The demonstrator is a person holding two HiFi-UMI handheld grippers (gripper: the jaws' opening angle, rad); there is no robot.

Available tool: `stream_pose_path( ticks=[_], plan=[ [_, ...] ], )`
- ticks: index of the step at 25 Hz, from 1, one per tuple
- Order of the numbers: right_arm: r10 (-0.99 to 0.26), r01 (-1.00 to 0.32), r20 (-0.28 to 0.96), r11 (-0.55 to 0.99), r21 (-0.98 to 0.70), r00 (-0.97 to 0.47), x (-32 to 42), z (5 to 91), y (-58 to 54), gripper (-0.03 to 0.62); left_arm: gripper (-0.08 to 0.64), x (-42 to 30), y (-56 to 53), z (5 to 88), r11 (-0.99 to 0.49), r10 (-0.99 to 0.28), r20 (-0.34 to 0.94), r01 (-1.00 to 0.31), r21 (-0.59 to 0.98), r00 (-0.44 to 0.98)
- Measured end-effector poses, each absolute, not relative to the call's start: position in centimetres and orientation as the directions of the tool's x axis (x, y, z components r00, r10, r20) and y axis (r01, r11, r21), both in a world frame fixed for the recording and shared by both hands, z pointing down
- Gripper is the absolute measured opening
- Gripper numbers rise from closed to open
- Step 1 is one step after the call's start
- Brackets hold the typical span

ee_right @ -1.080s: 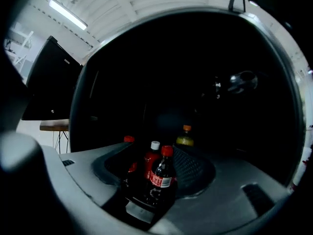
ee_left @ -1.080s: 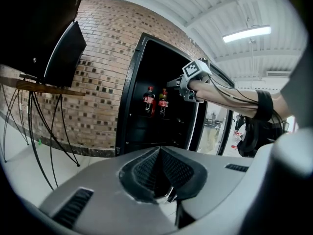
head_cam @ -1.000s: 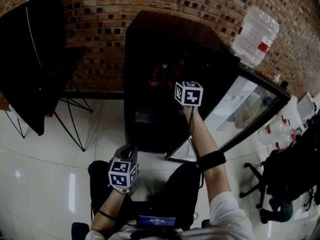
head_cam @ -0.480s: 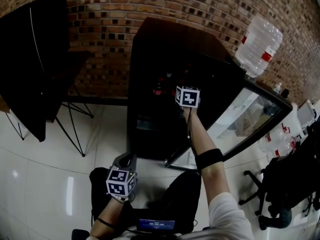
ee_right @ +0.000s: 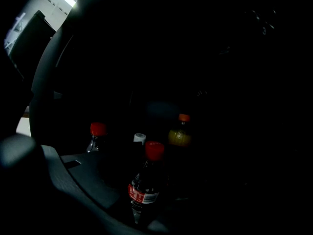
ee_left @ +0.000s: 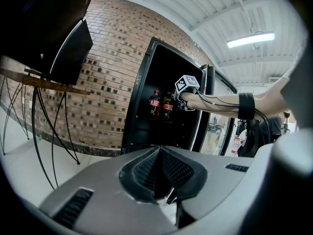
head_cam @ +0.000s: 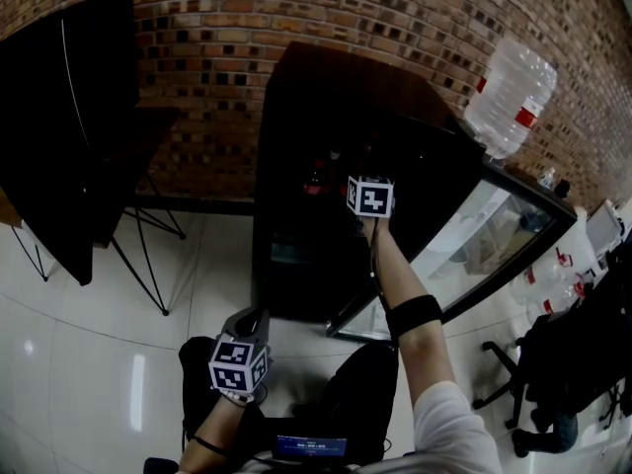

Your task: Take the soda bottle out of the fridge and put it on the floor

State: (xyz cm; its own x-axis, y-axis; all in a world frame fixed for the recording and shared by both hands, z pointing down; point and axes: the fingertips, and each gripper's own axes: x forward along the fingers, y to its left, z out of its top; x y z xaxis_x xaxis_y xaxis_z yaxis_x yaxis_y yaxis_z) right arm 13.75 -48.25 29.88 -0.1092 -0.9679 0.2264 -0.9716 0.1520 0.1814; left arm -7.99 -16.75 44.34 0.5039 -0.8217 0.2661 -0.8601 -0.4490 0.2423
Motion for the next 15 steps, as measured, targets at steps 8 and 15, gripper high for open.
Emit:
stream_pose_path(
  ticks=[8, 15],
  plan=[
    [-0.964, -0.968, 0.23, 0.177, 0.179, -0.133, 13.6, 29.5, -47.5, 0.156, 0.002, -8.1, -16.5, 44.1, -0.449, -0.823, 0.264, -0.861, 0.239, 0.503],
    [-0.959, -0.951, 0.2, 0.241, 0.194, -0.202, 12.0, 27.8, -44.0, 0.156, 0.002, -7.5, -16.2, 43.6, -0.466, -0.818, 0.256, -0.854, 0.232, 0.515]
  ],
)
